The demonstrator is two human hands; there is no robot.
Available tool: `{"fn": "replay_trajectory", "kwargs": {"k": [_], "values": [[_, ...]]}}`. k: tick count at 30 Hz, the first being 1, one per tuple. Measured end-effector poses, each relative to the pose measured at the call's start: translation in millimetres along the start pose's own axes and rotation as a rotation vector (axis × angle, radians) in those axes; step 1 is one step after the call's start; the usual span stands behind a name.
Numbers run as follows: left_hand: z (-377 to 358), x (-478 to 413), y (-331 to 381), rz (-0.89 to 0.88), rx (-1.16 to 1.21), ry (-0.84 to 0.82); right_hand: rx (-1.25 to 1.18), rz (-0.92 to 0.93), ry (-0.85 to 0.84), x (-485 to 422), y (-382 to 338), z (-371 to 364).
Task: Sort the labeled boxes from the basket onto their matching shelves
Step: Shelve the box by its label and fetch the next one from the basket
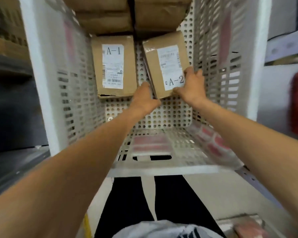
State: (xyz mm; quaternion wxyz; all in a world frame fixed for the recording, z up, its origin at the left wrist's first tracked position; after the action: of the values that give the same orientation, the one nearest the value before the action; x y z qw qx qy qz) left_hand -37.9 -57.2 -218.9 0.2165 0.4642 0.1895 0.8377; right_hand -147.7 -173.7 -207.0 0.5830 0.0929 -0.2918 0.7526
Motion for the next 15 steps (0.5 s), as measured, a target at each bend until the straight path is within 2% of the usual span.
{"fn": "replay_trajectory", "kwargs": {"k": [3, 6, 8, 10, 11, 13, 15], "values": [[-12.3, -28.8, -1.4, 0.066, 0.116, 0.011, -0.021, 0.000, 0.046, -15.6, 8.2, -11.8], [-22.1, -49.5, -1.5, 0.125, 0.199, 0.034, -0.173, -0.072, -0.026, -24.2, 17.5, -21.6], [-29.0, -53.6, -2.1, 0.134, 0.159, 0.048, -0.081, -0.121, -0.107, -24.1, 22.8, -26.9], [-35.9, -51.6, -5.4, 0.158, 0.120, 0.007, 0.071, -0.192, -0.202, -22.9, 27.8, -28.7], [-39.1, -48.7, -8.5, 0.168, 0.124, -0.025, 0.063, -0.235, -0.238, -22.4, 30.5, -29.6], [-43.3, -45.9, -14.4, 0.167, 0.177, -0.076, -0.081, -0.276, -0.269, -22.6, 34.7, -32.6], [-43.9, -46.3, -18.6, 0.166, 0.273, -0.084, -0.308, -0.284, -0.202, -21.8, 34.9, -35.6]]}}
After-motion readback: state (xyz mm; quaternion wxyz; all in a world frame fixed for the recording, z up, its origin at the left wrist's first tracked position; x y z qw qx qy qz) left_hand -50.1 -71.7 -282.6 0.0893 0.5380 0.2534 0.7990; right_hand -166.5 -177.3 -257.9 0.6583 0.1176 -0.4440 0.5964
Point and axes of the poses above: each hand's wrist, its own x-axis away from the middle knuckle, its own z-axis out of the back of the hand, y = z × x, the point moved 1 cm from there along -x, towards the middle knuckle, and after that the axes turned 9 degrees about y, right-handed, at the moved point
